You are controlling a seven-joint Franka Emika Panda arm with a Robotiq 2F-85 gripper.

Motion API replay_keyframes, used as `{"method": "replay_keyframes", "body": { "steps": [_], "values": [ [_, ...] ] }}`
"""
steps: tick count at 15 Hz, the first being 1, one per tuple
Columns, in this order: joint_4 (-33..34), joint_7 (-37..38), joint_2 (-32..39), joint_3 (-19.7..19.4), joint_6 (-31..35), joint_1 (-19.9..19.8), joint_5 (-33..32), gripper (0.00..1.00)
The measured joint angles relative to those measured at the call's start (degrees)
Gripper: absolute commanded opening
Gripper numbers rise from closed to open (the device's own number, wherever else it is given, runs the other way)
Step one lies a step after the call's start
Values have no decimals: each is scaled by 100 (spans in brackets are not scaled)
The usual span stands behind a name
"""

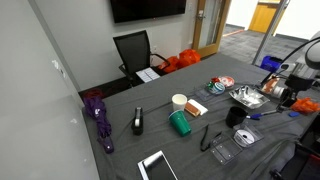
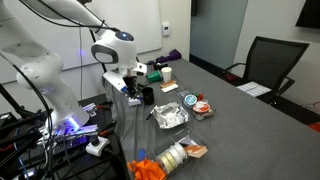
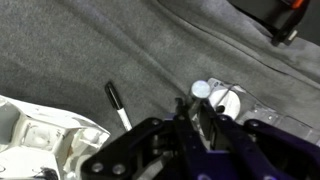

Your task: Put the blue marker in the black mug.

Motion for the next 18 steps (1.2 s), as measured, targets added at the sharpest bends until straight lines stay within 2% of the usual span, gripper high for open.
{"method": "replay_keyframes", "body": {
  "steps": [4,8,13,18],
  "values": [
    [-4,479,-1131,5,-1093,18,-59,4],
    [-2,1056,-1715,15,-1484,125,-2,4],
    [106,2116,-1612,57,-1453,459,266,4],
    [346,2803,-930,79,-1258,681,636,4]
  ]
}}
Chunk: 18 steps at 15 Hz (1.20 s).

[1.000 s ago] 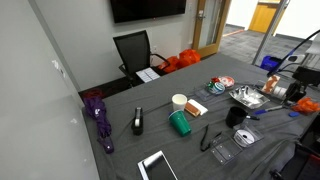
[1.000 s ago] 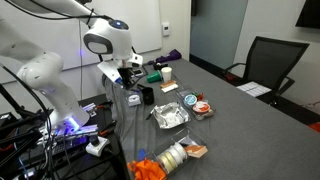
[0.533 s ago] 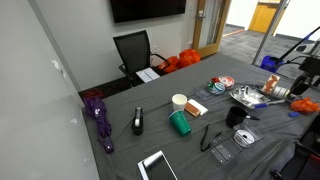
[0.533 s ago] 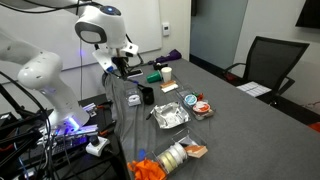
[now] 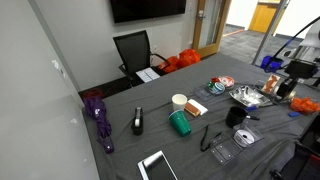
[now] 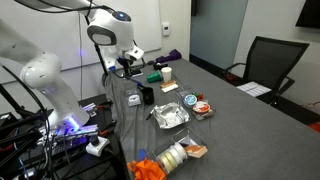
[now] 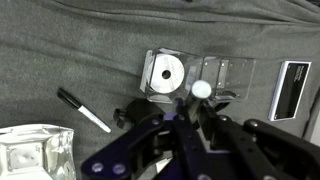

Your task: Put the blue marker in the black mug.

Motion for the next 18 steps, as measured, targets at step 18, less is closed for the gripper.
{"method": "replay_keyframes", "body": {
  "steps": [18],
  "values": [
    [1443,845,2647,297,308,-50,534,33]
  ]
}}
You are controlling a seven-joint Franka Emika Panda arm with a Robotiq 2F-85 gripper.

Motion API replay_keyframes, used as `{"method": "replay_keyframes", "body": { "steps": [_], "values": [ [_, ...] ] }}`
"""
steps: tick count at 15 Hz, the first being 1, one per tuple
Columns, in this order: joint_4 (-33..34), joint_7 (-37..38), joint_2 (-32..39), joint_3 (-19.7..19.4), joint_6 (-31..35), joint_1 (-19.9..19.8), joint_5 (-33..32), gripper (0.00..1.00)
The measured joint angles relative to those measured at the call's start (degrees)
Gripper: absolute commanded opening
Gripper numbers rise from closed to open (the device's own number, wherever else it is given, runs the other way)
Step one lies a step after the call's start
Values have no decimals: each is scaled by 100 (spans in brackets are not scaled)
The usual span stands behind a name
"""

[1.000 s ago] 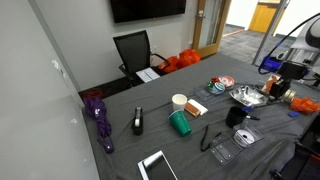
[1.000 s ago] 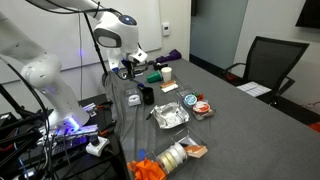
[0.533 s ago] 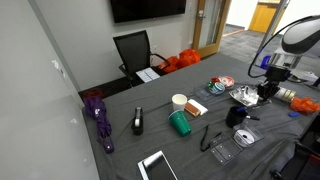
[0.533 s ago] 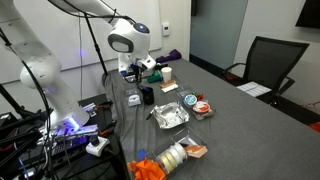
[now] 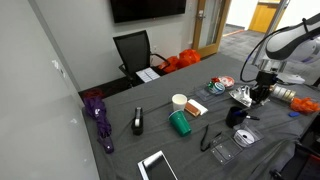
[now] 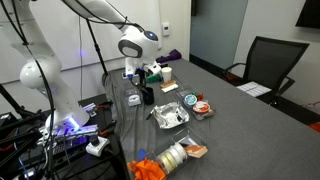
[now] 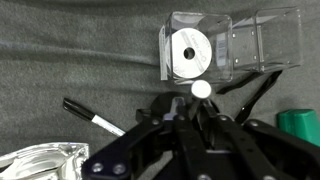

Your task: Put the blue marker in the black mug.

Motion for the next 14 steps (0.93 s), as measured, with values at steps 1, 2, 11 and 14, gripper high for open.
{"method": "replay_keyframes", "body": {
  "steps": [1,2,11,14],
  "values": [
    [44,0,102,38,68,-15,19,44],
    [70,-4,195,73,167,-26,71,50],
    [-111,-1948,-32,189,436,-481,647,100],
    [-317,-2128,-341,172,485,-538,6,100]
  ]
}}
